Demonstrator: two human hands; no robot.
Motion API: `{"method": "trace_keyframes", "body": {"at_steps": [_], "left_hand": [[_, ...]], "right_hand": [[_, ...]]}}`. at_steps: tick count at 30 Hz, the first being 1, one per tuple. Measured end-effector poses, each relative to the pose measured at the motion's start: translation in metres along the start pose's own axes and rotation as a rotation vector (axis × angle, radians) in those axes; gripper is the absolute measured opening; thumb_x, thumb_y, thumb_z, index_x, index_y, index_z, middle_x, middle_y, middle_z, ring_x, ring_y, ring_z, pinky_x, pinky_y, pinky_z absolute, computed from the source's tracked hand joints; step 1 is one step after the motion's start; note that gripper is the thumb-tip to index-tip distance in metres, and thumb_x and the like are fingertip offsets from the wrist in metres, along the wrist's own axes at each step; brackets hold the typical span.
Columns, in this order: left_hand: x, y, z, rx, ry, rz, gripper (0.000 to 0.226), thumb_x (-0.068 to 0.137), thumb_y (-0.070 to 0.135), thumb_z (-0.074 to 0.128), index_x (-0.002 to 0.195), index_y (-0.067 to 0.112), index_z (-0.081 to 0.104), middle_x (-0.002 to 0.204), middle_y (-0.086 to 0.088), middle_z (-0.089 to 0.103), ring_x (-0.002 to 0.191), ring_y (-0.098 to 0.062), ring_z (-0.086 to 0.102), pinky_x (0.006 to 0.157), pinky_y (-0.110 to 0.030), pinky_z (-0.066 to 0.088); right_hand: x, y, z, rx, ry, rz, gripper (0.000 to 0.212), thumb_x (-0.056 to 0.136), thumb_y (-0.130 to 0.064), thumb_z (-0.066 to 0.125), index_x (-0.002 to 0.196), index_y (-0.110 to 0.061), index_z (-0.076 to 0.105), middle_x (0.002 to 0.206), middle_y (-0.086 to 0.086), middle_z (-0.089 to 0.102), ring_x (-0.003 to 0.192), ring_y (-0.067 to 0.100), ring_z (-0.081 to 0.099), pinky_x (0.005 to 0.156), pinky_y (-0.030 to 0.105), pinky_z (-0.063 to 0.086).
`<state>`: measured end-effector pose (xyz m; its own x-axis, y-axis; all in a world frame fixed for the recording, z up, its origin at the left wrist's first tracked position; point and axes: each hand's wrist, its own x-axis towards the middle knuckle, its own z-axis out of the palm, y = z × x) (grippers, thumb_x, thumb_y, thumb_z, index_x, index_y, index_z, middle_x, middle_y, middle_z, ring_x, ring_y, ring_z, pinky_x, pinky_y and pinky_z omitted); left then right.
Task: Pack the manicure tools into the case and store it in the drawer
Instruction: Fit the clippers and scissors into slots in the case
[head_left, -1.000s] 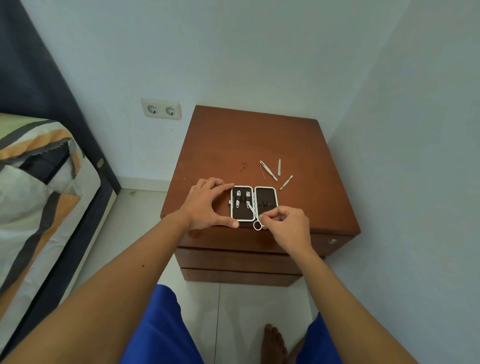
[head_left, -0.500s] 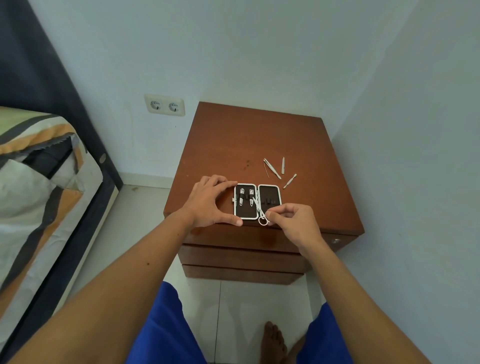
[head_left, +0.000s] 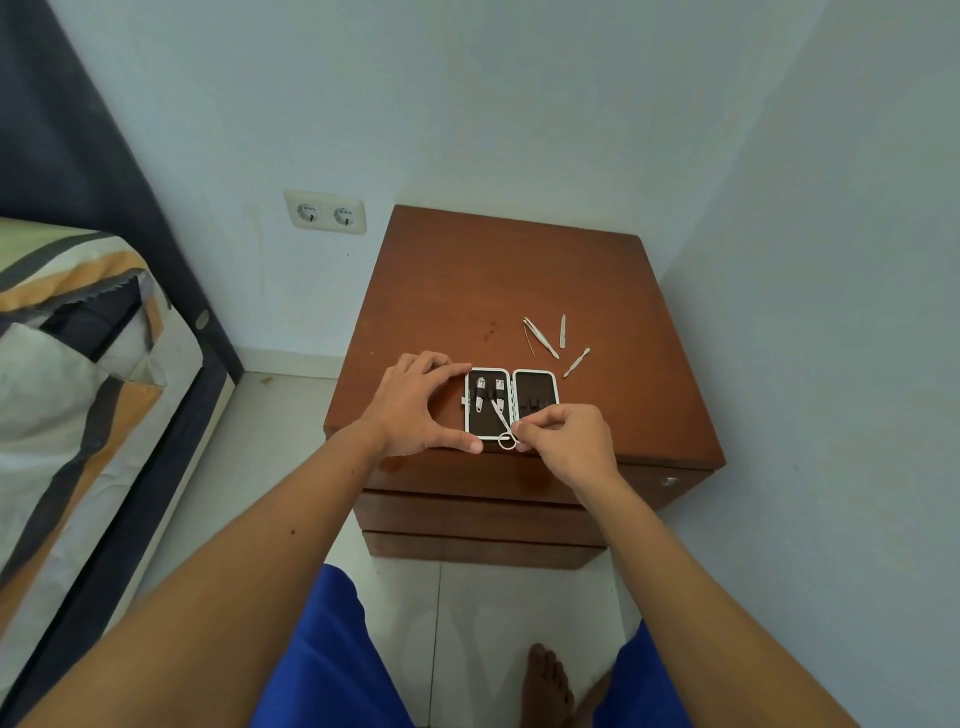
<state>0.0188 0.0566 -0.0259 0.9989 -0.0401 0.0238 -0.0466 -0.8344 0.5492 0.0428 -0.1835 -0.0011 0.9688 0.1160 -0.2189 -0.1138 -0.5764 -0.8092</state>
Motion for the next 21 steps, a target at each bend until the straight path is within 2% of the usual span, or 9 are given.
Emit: {"method": "trace_keyframes", "body": {"at_steps": [4,8,12,14,17,19,21], "left_hand": [[0.0,0.0,0.0,-0.001,0.004,-0.001,0.121,0.05,0.095,0.066,0.154,0.039,0.042,0.147,0.012,0.041,0.136,-0.013,0.029,0.115,-0.039,0.027],[0.0,0.0,0.0,0.004,0.008,0.005,0.118,0.052,0.093,0.069,0.154,0.038,0.043,0.147,0.011,0.042,0.135,-0.013,0.029,0.114,-0.038,0.026],[0.0,0.0,0.0,0.006,0.009,0.005,0.12,0.051,0.095,0.067,0.154,0.038,0.042,0.148,0.012,0.041,0.136,-0.012,0.029,0.113,-0.036,0.026],[0.0,0.0,0.001,0.007,0.012,0.007,0.119,0.052,0.094,0.068,0.154,0.038,0.042,0.147,0.012,0.041,0.135,-0.012,0.029,0.112,-0.035,0.026],[0.0,-0.001,0.001,0.007,0.012,0.005,0.118,0.054,0.092,0.071,0.154,0.038,0.042,0.147,0.012,0.041,0.135,-0.012,0.029,0.112,-0.035,0.026],[0.0,-0.001,0.001,0.01,0.011,0.008,0.118,0.054,0.093,0.069,0.154,0.038,0.041,0.147,0.012,0.041,0.135,-0.012,0.029,0.113,-0.036,0.026],[0.0,-0.001,0.001,0.016,0.011,0.012,0.119,0.053,0.095,0.068,0.154,0.038,0.041,0.147,0.012,0.04,0.135,-0.012,0.028,0.115,-0.038,0.026]], "right_hand": [[0.007,-0.002,0.007,-0.048,0.028,-0.019,0.014,0.087,-0.031,0.079,0.075,-0.025,0.079,0.062,-0.013,0.076,0.08,0.003,0.073,0.073,0.028,0.052],[0.014,0.003,0.015,-0.152,0.064,-0.106,0.023,0.08,-0.047,0.077,0.067,-0.029,0.072,0.058,-0.021,0.07,0.092,0.022,0.071,0.082,0.037,0.057],[0.016,0.011,0.015,-0.124,0.072,-0.187,0.025,0.074,-0.055,0.074,0.067,-0.031,0.071,0.061,-0.016,0.071,0.091,0.029,0.069,0.083,0.041,0.058],[0.018,0.015,0.01,-0.095,0.052,-0.267,0.021,0.076,-0.055,0.075,0.074,-0.034,0.073,0.063,-0.014,0.071,0.09,0.03,0.067,0.08,0.038,0.055],[0.021,0.015,-0.001,-0.138,-0.044,-0.447,0.014,0.082,-0.047,0.081,0.094,-0.041,0.078,0.069,-0.012,0.069,0.097,0.028,0.06,0.079,0.034,0.046],[0.025,0.009,-0.009,-0.254,-0.126,-0.5,0.028,0.085,-0.046,0.083,0.111,-0.046,0.076,0.083,-0.014,0.064,0.102,0.02,0.049,0.086,0.033,0.04],[0.033,0.001,-0.014,-0.389,-0.168,-0.519,0.048,0.082,-0.056,0.082,0.128,-0.052,0.067,0.096,-0.014,0.055,0.105,0.017,0.04,0.093,0.035,0.035]]}}
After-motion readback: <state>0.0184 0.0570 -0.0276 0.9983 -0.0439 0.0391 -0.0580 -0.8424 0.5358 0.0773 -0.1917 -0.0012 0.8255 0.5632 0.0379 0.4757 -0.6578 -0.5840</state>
